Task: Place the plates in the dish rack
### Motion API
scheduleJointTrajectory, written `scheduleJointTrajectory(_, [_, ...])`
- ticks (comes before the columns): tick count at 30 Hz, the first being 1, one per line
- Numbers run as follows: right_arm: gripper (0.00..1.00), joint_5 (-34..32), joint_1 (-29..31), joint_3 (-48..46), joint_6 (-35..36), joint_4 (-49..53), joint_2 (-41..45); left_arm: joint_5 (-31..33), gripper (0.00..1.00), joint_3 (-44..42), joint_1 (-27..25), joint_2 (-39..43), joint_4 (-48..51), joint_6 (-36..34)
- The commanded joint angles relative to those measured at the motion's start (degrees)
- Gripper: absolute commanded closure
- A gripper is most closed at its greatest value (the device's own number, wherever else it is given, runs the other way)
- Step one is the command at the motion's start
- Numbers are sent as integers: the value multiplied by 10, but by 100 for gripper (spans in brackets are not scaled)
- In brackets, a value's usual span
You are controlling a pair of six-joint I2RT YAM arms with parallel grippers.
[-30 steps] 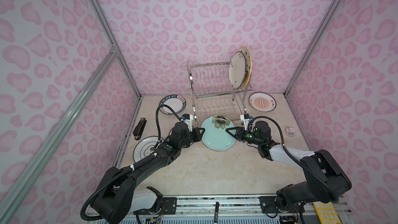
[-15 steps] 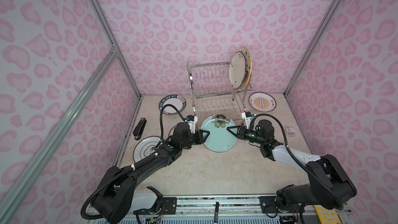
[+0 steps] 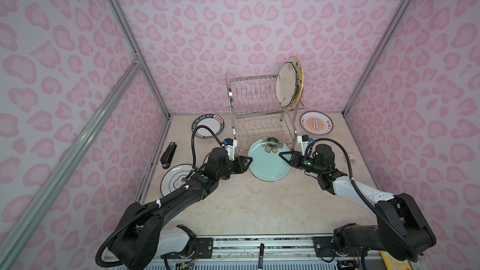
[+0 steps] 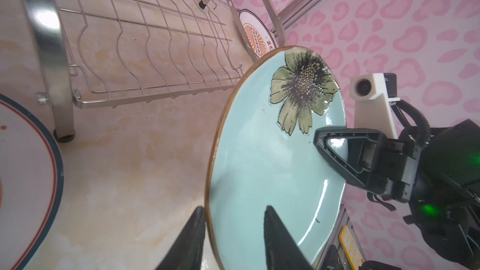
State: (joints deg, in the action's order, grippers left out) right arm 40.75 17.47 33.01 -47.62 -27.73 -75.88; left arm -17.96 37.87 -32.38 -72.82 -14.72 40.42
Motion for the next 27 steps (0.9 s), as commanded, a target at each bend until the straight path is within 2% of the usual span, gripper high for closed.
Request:
scheduleJointTrajectory(1, [100,-17,-8,10,28,9,18,2,60,-2,0,6,-7,-10])
scheduleJointTrajectory(11, [100,-11,-49,52,72,88,81,16,61,-9,0,20,-3,-14])
scheduleJointTrajectory(27, [100,-41,-62,134,105,146,180,11,61,-9,-1,18,-10,-14])
